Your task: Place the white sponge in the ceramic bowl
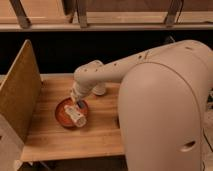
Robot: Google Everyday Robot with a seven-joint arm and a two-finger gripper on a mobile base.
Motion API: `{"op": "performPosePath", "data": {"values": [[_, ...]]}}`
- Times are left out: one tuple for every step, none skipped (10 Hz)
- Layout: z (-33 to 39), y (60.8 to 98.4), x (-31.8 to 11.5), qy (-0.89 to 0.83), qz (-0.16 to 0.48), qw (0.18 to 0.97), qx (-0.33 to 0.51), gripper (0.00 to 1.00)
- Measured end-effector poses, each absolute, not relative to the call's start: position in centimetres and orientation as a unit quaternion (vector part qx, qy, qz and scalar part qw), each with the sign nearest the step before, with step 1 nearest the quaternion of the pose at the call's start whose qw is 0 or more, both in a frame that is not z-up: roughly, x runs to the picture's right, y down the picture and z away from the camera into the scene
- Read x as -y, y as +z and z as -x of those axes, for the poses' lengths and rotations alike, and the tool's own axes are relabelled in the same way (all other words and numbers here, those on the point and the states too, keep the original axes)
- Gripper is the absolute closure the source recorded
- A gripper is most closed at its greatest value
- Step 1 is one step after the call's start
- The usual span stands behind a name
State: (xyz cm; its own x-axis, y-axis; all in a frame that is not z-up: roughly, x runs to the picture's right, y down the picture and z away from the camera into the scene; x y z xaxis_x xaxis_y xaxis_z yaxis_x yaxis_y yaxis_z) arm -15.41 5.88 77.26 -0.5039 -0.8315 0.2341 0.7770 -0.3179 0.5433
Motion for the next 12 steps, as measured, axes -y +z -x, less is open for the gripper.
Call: {"op": "performPosePath", "data": {"values": [[15.41, 77.27, -5.88, -0.811, -0.044, 0.496, 0.308, 0.95], [15.41, 77.26, -5.88, -0.811, -0.044, 0.496, 0.308, 0.97], [15.40, 77.27, -5.88, -0.811, -0.044, 0.496, 0.308, 1.00], [15.39, 77.28, -5.87, -0.811, -0.044, 0.496, 0.308, 0.98], [15.39, 77.27, -5.87, -0.811, -0.044, 0.496, 0.308, 0.89], [15.39, 77.28, -5.88, -0.811, -0.044, 0.496, 0.308, 0.81], [15.39, 77.27, -5.88, -0.810, -0.044, 0.496, 0.308, 0.69], [15.39, 77.28, -5.88, -0.811, -0.044, 0.496, 0.308, 0.60], [15.39, 77.28, -5.88, -0.810, -0.044, 0.496, 0.308, 0.50], [15.40, 77.27, -5.88, -0.811, -0.044, 0.496, 0.308, 0.38], [15.39, 77.28, -5.88, -0.810, -0.044, 0.496, 0.308, 0.28], [15.39, 77.28, -5.88, -0.810, -0.044, 0.496, 0.308, 0.23]]}}
